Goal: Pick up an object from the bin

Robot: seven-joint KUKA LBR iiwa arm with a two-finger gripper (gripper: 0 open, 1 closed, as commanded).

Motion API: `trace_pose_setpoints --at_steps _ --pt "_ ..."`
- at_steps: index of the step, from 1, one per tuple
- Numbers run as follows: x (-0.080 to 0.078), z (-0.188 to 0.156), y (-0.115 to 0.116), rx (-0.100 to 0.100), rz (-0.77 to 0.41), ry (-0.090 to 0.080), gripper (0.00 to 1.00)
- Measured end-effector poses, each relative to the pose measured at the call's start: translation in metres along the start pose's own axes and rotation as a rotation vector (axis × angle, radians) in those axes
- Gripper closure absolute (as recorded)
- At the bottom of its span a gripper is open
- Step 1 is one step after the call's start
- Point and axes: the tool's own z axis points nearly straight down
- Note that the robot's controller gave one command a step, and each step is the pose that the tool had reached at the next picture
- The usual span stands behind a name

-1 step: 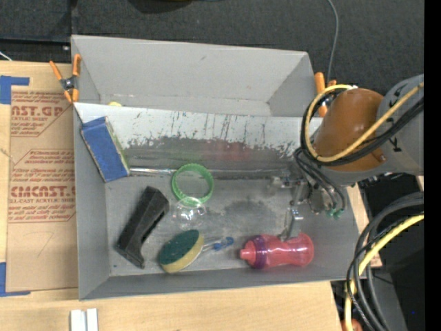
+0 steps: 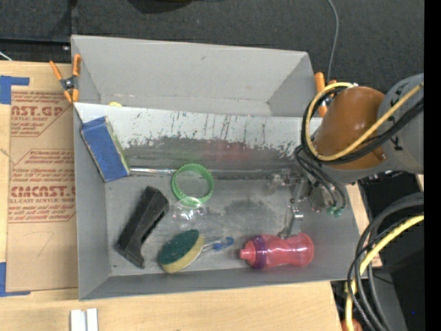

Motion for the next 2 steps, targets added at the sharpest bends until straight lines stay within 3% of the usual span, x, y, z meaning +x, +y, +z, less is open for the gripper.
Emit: trace_pose_setpoints --at_steps 1,2 --pt "0.049 0.051 -0.004 0.0 -0.196 -0.005 0.0" --pt "0.051 -0.011 -0.027 0.001 -0.206 -0.004 0.0"
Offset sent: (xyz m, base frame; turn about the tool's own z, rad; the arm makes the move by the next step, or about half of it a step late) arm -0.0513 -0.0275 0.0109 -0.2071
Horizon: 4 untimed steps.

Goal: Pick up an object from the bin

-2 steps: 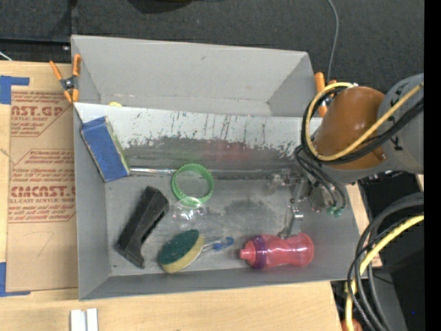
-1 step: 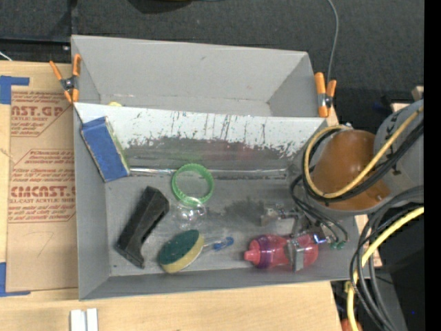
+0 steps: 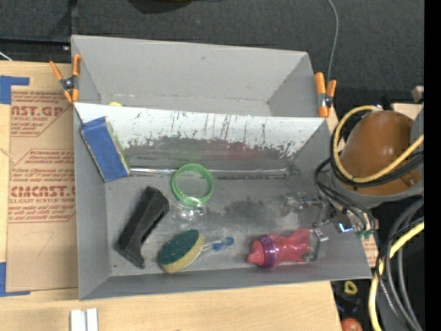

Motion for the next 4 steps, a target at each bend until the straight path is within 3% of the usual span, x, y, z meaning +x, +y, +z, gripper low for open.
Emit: trace_pose_setpoints --at_steps 1,2,3,4 --pt "-0.005 0.041 0.032 -0.005 -0.077 0.001 0.0" --pt "-0.006 0.069 0.027 0.006 -0.153 -0.02 0.0" --pt "-0.001 0.071 0.019 -0.002 -0.15 -0.005 1.0" --pt "-0.001 0.071 0.019 -0.002 -0.15 -0.005 1.0"
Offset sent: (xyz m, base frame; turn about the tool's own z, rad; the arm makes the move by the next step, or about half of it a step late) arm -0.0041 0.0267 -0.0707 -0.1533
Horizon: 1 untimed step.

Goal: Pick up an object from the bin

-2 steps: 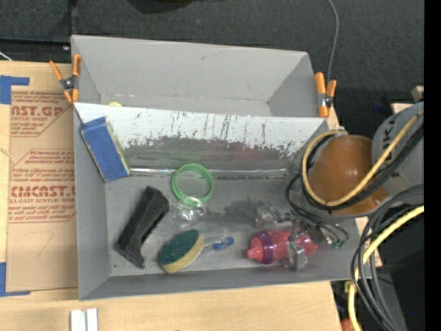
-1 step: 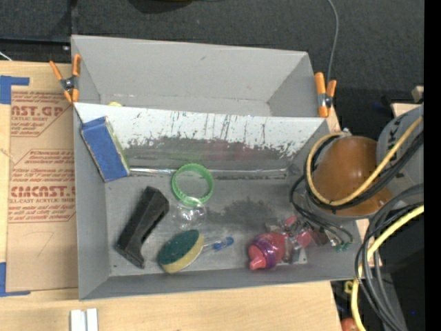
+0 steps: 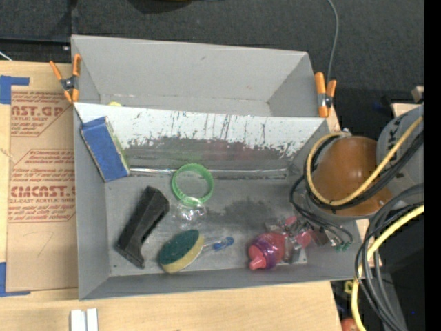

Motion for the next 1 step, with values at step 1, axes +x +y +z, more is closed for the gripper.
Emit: trace_pose_setpoints --at_steps 1 --pt "-0.001 -0.0565 0.0008 0.0 0.0 -0.001 1.0"
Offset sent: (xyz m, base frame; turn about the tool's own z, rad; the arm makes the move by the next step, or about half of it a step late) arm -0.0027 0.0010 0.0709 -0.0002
